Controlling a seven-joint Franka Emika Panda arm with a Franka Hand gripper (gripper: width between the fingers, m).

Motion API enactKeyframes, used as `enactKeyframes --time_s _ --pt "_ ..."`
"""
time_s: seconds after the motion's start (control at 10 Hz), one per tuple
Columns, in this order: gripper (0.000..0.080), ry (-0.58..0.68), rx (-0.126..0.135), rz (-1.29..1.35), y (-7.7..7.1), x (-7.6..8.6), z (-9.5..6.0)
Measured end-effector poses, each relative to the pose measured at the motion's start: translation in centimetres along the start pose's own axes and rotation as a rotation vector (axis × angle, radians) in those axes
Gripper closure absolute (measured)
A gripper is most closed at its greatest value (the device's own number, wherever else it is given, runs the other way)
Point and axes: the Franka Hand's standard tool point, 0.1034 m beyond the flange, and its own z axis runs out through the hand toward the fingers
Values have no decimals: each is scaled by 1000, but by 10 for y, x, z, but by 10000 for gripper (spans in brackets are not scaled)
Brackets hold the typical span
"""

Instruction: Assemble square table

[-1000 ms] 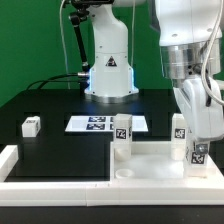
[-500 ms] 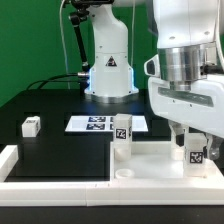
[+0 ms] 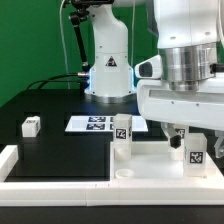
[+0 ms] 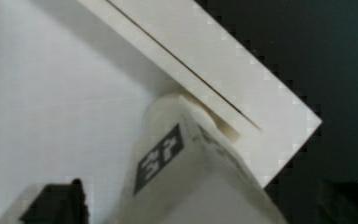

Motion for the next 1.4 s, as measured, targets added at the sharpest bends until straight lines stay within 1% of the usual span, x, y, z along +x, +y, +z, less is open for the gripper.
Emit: enactKeyframes --time_s 0.1,0.2,0.3,0.4,0.5,0.6,0.7,0.8,1.1,1.2,1.3,1.4 --pt "150 11 -12 -165 -3 -2 -2" --pt "150 26 -8 -295 -4 0 -2" --pt "150 45 -4 -350 -1 2 0" --pt "150 44 -4 -351 -1 2 0" --pt "273 44 -3 -315 -1 2 0" --pt "273 44 -3 -314 -1 2 0" --pt "413 43 -2 -280 -1 1 1" --pt "506 42 -2 -212 0 2 1" --pt "506 42 1 -24 1 2 2" --pt "506 38 7 67 2 3 2" --pt "506 21 20 264 4 5 1" --pt "506 0 17 434 4 4 2"
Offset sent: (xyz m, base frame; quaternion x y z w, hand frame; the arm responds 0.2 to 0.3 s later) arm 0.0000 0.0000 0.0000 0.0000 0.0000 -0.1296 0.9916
